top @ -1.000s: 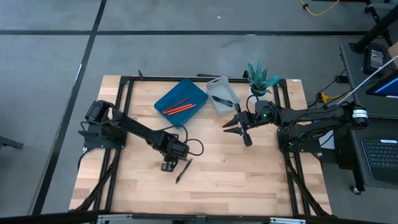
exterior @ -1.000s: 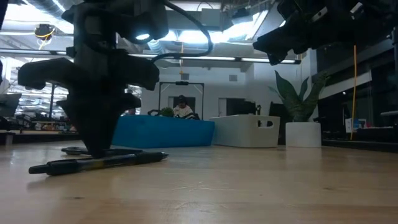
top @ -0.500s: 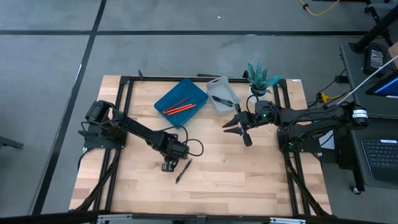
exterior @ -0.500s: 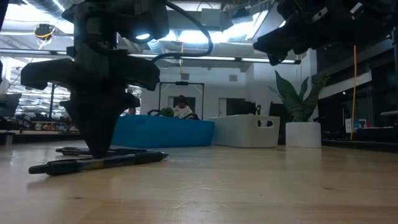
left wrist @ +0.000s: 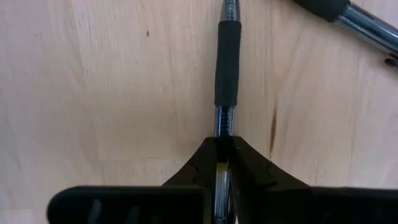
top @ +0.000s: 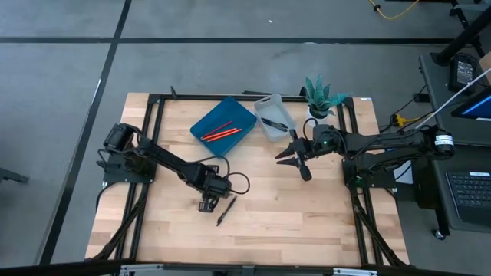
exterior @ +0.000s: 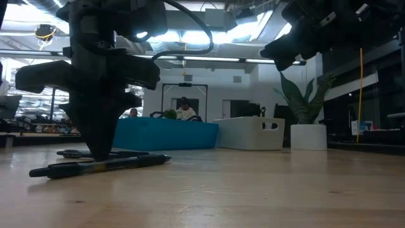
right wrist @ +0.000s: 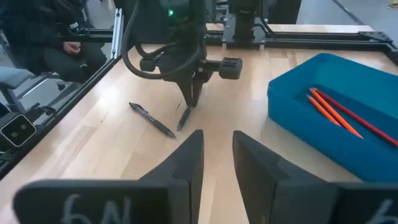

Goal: Sort pens & pencils
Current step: Put the black pen into the gray bin

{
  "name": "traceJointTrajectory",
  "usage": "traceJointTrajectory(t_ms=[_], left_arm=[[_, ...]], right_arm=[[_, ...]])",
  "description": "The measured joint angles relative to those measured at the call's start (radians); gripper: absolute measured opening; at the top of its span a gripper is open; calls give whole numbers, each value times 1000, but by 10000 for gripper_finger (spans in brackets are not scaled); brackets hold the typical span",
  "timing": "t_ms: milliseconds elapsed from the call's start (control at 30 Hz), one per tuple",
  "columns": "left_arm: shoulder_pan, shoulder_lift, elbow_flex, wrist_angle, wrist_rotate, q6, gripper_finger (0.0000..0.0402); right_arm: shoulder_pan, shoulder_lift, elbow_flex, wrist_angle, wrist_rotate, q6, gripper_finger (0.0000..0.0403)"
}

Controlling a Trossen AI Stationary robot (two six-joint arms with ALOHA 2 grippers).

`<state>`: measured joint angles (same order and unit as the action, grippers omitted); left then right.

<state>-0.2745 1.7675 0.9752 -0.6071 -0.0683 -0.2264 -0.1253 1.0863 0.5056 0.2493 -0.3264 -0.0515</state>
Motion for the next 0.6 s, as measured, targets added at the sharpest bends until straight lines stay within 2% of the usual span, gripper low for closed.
traceJointTrajectory(t_ms=[233,600], left_arm=[[-6,-45,-4,-10,-91,14,18],[-8,-65,-2,-40,-107,20,18]], right_arm=[[0,0,0,3,2,-31,87],[0,0,0,0,2,-33,87]])
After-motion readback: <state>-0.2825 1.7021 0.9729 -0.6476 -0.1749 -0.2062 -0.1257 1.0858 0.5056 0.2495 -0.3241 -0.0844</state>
